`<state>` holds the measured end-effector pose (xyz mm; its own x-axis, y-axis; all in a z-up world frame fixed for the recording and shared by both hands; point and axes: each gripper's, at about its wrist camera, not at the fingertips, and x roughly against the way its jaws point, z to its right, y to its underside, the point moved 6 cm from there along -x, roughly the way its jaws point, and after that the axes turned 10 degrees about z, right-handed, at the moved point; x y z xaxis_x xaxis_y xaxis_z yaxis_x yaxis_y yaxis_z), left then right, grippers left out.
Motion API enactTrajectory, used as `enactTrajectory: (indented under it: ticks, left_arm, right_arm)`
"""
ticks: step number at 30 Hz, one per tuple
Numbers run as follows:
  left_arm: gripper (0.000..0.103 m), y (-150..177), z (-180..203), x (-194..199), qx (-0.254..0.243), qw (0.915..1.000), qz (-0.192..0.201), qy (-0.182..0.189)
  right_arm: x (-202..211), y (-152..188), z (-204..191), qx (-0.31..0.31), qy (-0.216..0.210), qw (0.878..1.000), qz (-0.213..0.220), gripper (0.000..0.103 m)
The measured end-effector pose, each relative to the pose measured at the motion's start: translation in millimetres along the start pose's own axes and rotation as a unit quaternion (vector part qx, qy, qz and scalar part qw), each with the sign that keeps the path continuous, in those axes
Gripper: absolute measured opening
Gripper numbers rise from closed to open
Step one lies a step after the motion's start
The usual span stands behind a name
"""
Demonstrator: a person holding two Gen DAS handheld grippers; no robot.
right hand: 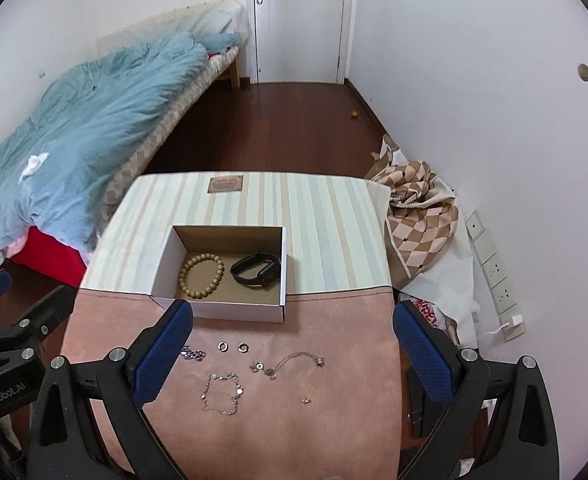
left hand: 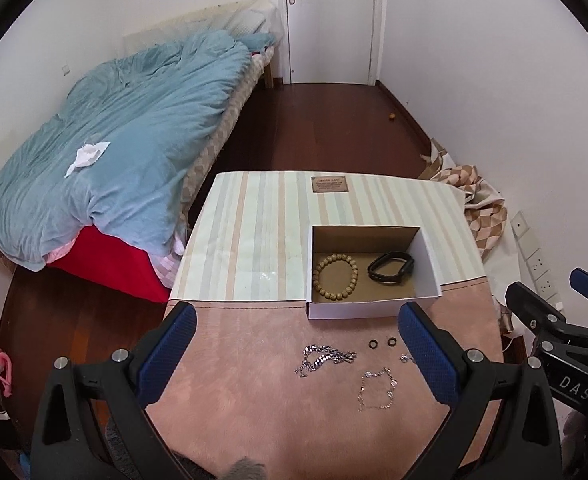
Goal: Organize jewelry
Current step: 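Lift both open tools back out of the box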
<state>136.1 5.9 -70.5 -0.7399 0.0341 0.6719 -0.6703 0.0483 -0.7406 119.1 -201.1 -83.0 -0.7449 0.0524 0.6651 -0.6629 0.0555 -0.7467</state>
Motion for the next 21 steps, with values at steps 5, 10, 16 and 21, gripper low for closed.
enactTrajectory:
  ticks: [5,10,16,21]
  left_arm:
    - [0.103,-2,2,18,0.011,0.9998,0.006,0.014]
    - [0.103,7,-2,14,0.018,0.9998,-0.001,0.001]
    - [0.103,51,-21,-24,0.017,0.9974,-0.046,-0.052]
    - [0.103,104,-39,-54,0.011,0.9904,-0.103,-0.092]
  right_arm:
    - [25,-3,6,-0.011,-0.001,1.0,0.016,0.101]
    - [22,7,14,-0.029,-0.004,1.0,0.001,0.101]
    - [-26,67,17,-0.078,-0.034,0.993,-0.086,0.101]
    - [-73,131,-3,-0.077,-0.054,0.984,-0.149,0.085]
